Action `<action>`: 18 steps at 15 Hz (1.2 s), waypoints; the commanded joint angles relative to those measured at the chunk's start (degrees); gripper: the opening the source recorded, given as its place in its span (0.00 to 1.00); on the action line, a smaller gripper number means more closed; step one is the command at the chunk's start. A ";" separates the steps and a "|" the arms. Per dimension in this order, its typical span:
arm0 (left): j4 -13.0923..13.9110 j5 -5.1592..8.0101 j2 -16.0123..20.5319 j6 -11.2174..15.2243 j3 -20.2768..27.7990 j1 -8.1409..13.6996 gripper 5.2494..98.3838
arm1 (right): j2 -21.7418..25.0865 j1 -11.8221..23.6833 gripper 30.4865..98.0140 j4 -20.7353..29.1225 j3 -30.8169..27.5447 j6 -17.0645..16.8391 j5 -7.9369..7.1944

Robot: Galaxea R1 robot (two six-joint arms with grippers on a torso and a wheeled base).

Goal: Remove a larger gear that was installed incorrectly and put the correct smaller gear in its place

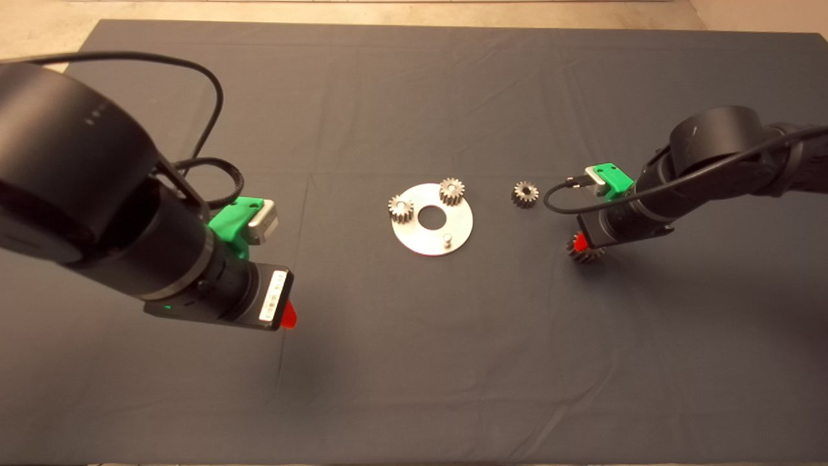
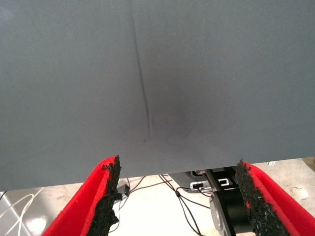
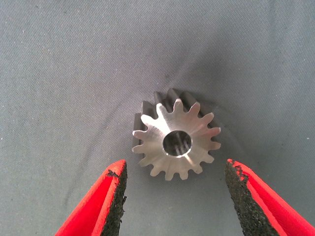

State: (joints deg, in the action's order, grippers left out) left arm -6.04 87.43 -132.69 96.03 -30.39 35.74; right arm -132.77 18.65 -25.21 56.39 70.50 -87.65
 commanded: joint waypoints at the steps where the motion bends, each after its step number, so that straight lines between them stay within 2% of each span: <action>1: -0.46 6.61 -0.07 0.21 0.26 0.52 0.58 | -1.67 1.39 0.33 1.17 -1.13 -0.19 -7.35; 4: -0.46 6.61 -0.07 0.21 0.17 0.56 0.58 | -3.55 1.92 0.41 0.78 -2.48 -0.10 -7.35; 5: -0.46 6.61 0.02 0.21 0.26 0.56 0.58 | -4.24 2.61 0.45 0.78 -3.54 -0.08 -7.35; 6: -0.46 6.63 0.09 0.21 0.42 0.56 0.58 | -4.97 4.82 0.48 0.78 -3.92 0.22 -7.35; 10: -0.46 6.61 0.10 0.21 0.52 0.56 0.58 | -6.24 11.18 0.48 -0.49 -6.88 0.43 -7.35; 12: -0.46 6.61 0.10 0.30 0.79 0.54 0.58 | -6.41 12.55 0.48 -2.30 -8.33 0.43 -7.35; 18: -0.46 6.61 0.02 0.48 0.79 0.56 0.58 | -9.05 13.87 0.48 -2.56 -7.98 0.43 -7.35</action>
State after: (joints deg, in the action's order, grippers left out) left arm -6.05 87.43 -132.68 96.11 -30.26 35.74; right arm -139.74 29.23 -25.99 49.27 70.56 -87.65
